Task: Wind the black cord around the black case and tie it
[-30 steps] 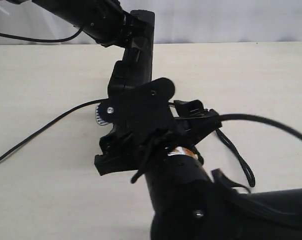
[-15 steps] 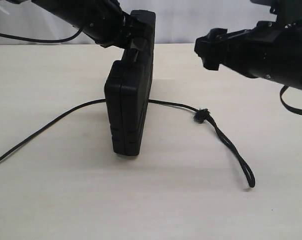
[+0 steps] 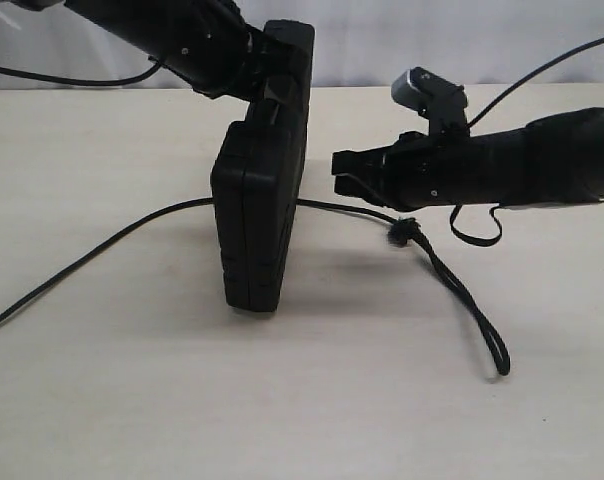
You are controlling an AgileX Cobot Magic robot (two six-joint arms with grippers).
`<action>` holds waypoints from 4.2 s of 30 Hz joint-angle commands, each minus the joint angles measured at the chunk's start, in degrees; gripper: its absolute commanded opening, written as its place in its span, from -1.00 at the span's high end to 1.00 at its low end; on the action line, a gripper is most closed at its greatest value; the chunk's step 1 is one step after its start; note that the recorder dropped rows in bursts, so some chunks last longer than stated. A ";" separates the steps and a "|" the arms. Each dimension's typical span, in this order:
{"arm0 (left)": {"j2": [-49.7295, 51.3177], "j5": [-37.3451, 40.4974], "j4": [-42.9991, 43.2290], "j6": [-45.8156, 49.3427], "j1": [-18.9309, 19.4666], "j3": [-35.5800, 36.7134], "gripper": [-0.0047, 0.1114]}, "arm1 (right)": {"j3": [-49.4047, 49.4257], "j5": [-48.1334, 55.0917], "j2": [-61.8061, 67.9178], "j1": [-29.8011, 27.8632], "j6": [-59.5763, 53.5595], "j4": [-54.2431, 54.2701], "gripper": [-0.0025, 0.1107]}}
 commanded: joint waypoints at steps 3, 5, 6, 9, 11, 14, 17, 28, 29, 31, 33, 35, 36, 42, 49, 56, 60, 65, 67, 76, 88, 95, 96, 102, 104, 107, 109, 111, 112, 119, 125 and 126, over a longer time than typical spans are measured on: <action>0.40 2.04 -0.74 3.01 -2.69 0.21 0.22 | -2.76 1.50 2.00 -0.23 -0.94 -0.44 0.88; 0.40 1.92 -1.33 3.01 -2.69 0.21 0.22 | -2.76 -0.02 2.00 -0.23 -0.84 -0.44 0.88; 0.40 1.92 -1.46 3.01 -2.69 0.21 0.22 | -2.76 -0.70 2.00 -0.23 -0.37 -0.44 0.88; 0.40 1.92 -1.46 2.86 -2.69 0.21 0.22 | -2.65 -1.36 2.00 -0.23 -0.08 -0.44 0.88; 0.40 1.80 -1.36 2.85 -2.90 0.21 0.21 | -2.65 -0.11 2.00 -0.23 0.07 -0.44 0.88; 0.40 1.36 -1.23 2.85 -3.33 0.21 0.08 | -2.65 1.21 2.00 -0.23 2.50 -0.44 0.88; 0.40 0.86 -1.14 2.85 -4.02 0.21 -0.03 | -2.65 1.32 2.00 -0.23 2.51 -0.44 0.88; 0.40 -0.05 -4.39 2.85 -5.66 0.21 -0.09 | -2.42 -1.66 2.00 -0.23 2.51 -0.44 0.88; 0.40 -0.29 -4.37 2.85 -5.66 0.21 -0.09 | -2.33 -2.97 2.00 -0.23 2.51 -0.44 0.88; 0.29 -0.95 -4.37 2.85 -5.66 0.21 -0.09 | -2.33 -5.02 2.00 -0.23 2.51 -0.44 0.88; 0.02 -1.75 -4.37 2.85 -5.66 0.21 -0.09 | -2.04 -5.72 2.00 -0.23 2.51 -0.44 0.88; -0.26 -3.09 -4.14 2.85 -5.66 0.21 -0.09 | -2.06 -6.16 2.00 -0.23 2.51 -0.44 0.88; -0.39 -3.78 -4.25 2.85 -5.66 0.21 -0.09 | -2.06 -6.16 2.00 -0.23 2.51 -0.44 0.88; -0.62 -3.69 -7.78 2.85 -5.66 0.21 -0.09 | -1.95 -6.05 2.00 -0.23 2.51 -0.44 0.88; -0.62 -2.79 -10.20 3.06 -5.66 0.21 -0.08 | -1.98 -6.16 2.00 -0.23 2.51 -0.44 0.88; -0.74 -5.16 -10.20 5.42 -5.66 0.21 -0.08 | -1.98 -6.16 2.00 -0.23 2.51 -0.44 0.88; -1.87 -7.98 -9.78 9.00 -5.66 0.21 -0.08 | -1.98 -6.16 2.00 -0.23 4.17 -0.44 0.88; -7.46 -9.19 -5.14 17.77 -5.66 0.21 -0.08 | -1.98 -6.16 2.00 -0.23 4.27 -0.44 0.88; -10.20 -6.50 1.38 20.65 -5.66 0.21 -0.08 | -1.98 -6.16 2.00 -0.23 4.45 -0.44 0.88; -19.63 2.79 14.87 21.06 -5.66 5.44 0.21 | -1.98 -6.16 2.00 -0.23 5.50 -0.44 0.88; -42.32 -60.94 9.56 23.83 -22.57 60.04 0.92 | -1.98 -6.05 2.00 -0.23 5.50 -0.44 0.88; -35.32 -75.24 13.60 15.88 -27.13 71.46 0.92 | -1.98 -6.05 2.00 -0.23 5.50 -0.44 0.88; -34.17 -76.43 14.74 16.16 -27.13 71.46 0.91 | -1.98 -6.05 2.00 -0.23 5.50 -0.44 0.88; -24.99 -80.94 15.73 17.18 -27.13 71.46 0.41 | -1.98 -5.94 2.00 -0.23 6.51 -0.44 0.88; -21.93 -83.69 15.73 17.41 -27.13 71.46 0.16 | -1.98 -5.94 2.00 -0.23 7.02 -0.44 0.88; -18.20 -90.21 15.48 17.86 -27.13 71.46 -0.13 | -1.98 -5.94 2.00 -0.23 7.02 -0.44 0.88; -16.31 -92.92 15.05 17.86 -27.13 71.46 -0.27 | -1.98 -5.94 2.00 -0.23 7.02 -0.44 0.88; -14.41 -94.21 14.47 17.86 -27.13 71.46 -0.37 | -1.98 -6.07 2.00 -0.23 6.94 -0.44 0.88; -13.53 -94.37 14.47 17.86 -27.13 71.46 -0.41 | -1.98 -6.07 2.00 -0.23 6.94 -0.44 0.88; -9.40 -93.49 13.87 17.48 -27.13 66.43 -0.55 | -1.98 -5.90 2.00 -0.23 6.94 -0.44 0.88; -6.61 -91.51 7.05 15.88 -27.13 60.38 -0.55 | -1.98 -5.70 2.00 -0.23 7.19 -0.44 0.88; -6.07 -90.32 6.62 15.88 -27.13 59.42 -0.55 | -1.98 -5.70 2.00 -0.23 7.21 -0.44 0.88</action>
